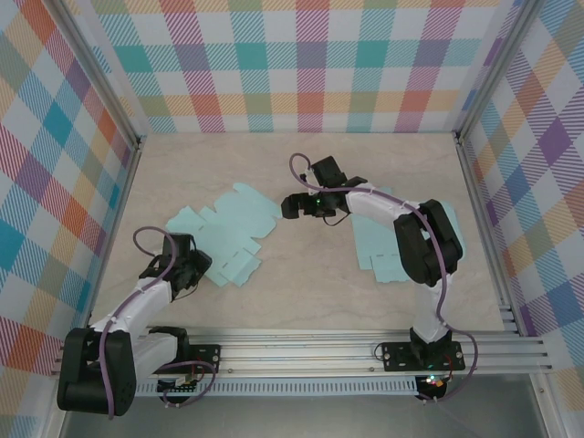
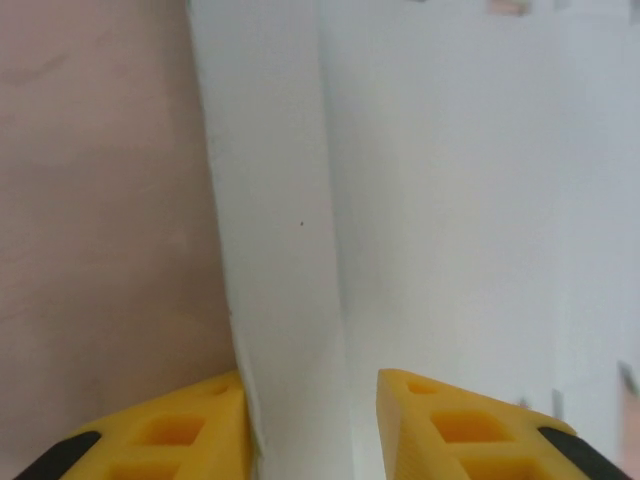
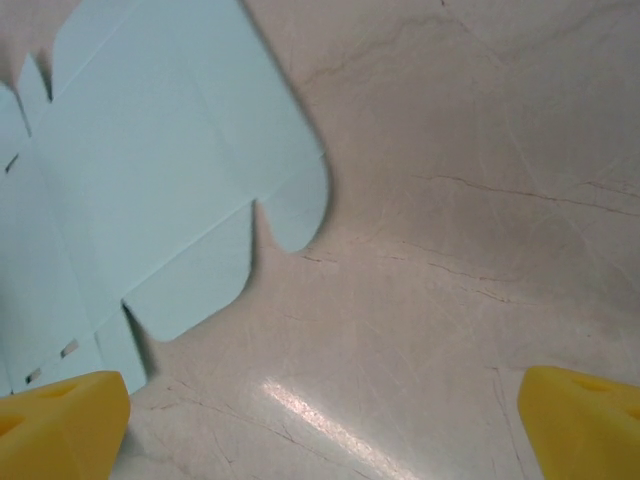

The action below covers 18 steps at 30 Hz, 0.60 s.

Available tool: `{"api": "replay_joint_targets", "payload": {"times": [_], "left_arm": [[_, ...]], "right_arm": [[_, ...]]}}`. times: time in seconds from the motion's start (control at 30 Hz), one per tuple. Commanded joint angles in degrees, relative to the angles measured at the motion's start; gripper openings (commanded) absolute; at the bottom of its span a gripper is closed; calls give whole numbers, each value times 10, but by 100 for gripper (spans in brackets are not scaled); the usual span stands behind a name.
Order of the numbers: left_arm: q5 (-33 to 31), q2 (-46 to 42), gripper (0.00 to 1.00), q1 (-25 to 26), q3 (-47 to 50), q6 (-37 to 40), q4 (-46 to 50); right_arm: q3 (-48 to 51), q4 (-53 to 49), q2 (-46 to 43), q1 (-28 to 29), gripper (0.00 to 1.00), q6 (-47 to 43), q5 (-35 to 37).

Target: Fold the paper box

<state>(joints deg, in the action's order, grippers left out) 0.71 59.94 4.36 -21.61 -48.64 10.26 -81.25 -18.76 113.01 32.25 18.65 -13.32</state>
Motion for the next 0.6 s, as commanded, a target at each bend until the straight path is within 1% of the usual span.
{"api": "replay_joint_targets", "payload": {"times": [0.0,0.13,0.3,0.33,0.43,0.57], "left_arm": [[26,-9,35,-3,-10,11,-93],[25,-1,33,-3,-13,16,-102],[25,37,33,-2,-20,7,-111],[21,41,35,-3,-21,-3,-104],[14,39,44,-3,-23,-24,-79],[-2,15,50,-3,-31,-38,-28]], "right_arm": [[-22,-12,6,4,100,3,-22],[-18,-11,5,4,100,3,-22],[-15,-10,5,5,100,0,-25],[-16,-10,5,5,100,-2,-25],[-28,-17,9,5,100,-13,-25],[-63,-32,26,6,100,-33,-25]]}}
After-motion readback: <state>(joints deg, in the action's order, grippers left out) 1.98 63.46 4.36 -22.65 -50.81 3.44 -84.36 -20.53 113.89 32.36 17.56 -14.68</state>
